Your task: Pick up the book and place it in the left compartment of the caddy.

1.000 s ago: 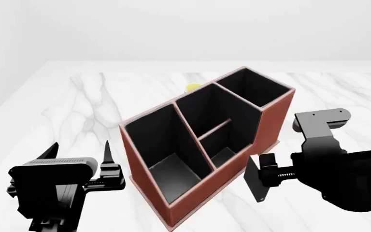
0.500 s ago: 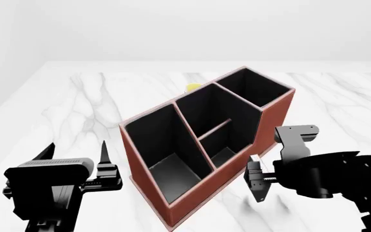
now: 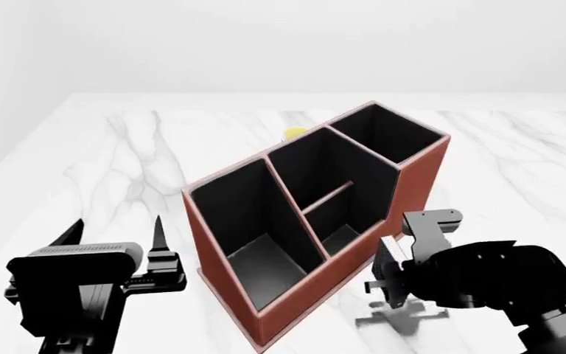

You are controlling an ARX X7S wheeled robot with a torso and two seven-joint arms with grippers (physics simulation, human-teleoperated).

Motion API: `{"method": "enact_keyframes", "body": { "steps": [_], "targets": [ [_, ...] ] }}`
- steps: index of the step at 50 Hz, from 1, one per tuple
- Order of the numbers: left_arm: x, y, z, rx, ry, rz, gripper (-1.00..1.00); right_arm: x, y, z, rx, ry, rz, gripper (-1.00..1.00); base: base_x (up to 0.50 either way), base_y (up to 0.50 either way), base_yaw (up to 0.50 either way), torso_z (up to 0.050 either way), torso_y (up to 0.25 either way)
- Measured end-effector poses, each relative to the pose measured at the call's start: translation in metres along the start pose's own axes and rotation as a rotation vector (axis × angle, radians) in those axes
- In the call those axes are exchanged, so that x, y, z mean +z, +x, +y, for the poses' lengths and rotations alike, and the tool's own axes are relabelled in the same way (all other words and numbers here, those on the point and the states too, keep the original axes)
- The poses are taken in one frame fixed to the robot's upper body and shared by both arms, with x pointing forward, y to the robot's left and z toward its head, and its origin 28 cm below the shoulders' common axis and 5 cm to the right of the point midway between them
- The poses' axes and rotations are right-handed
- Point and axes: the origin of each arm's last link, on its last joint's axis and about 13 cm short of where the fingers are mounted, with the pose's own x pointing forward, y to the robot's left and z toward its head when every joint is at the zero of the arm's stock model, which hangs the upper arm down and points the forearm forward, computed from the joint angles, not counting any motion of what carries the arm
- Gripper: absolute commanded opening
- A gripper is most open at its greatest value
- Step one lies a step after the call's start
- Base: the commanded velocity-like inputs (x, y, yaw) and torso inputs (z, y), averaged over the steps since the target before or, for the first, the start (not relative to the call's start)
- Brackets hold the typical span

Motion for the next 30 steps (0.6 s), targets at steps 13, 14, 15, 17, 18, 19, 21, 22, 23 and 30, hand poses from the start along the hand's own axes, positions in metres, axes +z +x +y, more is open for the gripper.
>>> {"method": "enact_keyframes", "body": {
  "steps": [13,14,15,17,18,19,21,22,23,30],
  "targets": [
    [0.000,0.000,0.000,0.000,0.001,0.000,1.00,0.000,-0.012,0.005,0.010,-0.031,-0.033,-1.00,0.00,0.00,0.00,0.000,0.000],
    [0.000,0.000,0.000,0.000,0.002,0.000,1.00,0.002,-0.017,0.006,0.013,-0.033,-0.042,-1.00,0.00,0.00,0.00,0.000,0.000],
    [0.000,0.000,0.000,0.000,0.002,0.000,1.00,0.004,-0.023,0.007,0.017,-0.033,-0.053,-1.00,0.00,0.00,0.00,0.000,0.000],
    [0.000,0.000,0.000,0.001,0.002,0.000,1.00,0.009,-0.036,0.009,0.023,-0.036,-0.075,-1.00,0.00,0.00,0.00,0.000,0.000],
    [0.000,0.000,0.000,0.001,0.002,0.000,1.00,0.012,-0.043,0.010,0.026,-0.036,-0.085,-1.00,0.00,0.00,0.00,0.000,0.000],
    [0.000,0.000,0.000,0.001,0.002,0.000,1.00,0.014,-0.051,0.011,0.027,-0.037,-0.095,-1.00,0.00,0.00,0.00,0.000,0.000],
    [0.000,0.000,0.000,0.002,0.002,0.000,1.00,0.017,-0.068,0.013,0.028,-0.042,-0.116,-1.00,0.00,0.00,0.00,0.000,0.000],
    [0.000,0.000,0.000,0.003,0.002,0.000,1.00,0.018,-0.076,0.013,0.027,-0.046,-0.128,-1.00,0.00,0.00,0.00,0.000,0.000],
    [0.000,0.000,0.000,0.003,0.002,0.000,1.00,0.019,-0.084,0.014,0.025,-0.052,-0.139,-1.00,0.00,0.00,0.00,0.000,0.000],
    [0.001,-0.001,0.001,0.004,0.003,-0.002,1.00,0.012,-0.137,0.017,0.013,-0.101,-0.215,-1.00,0.00,0.00,0.00,0.000,0.001]
  ]
}}
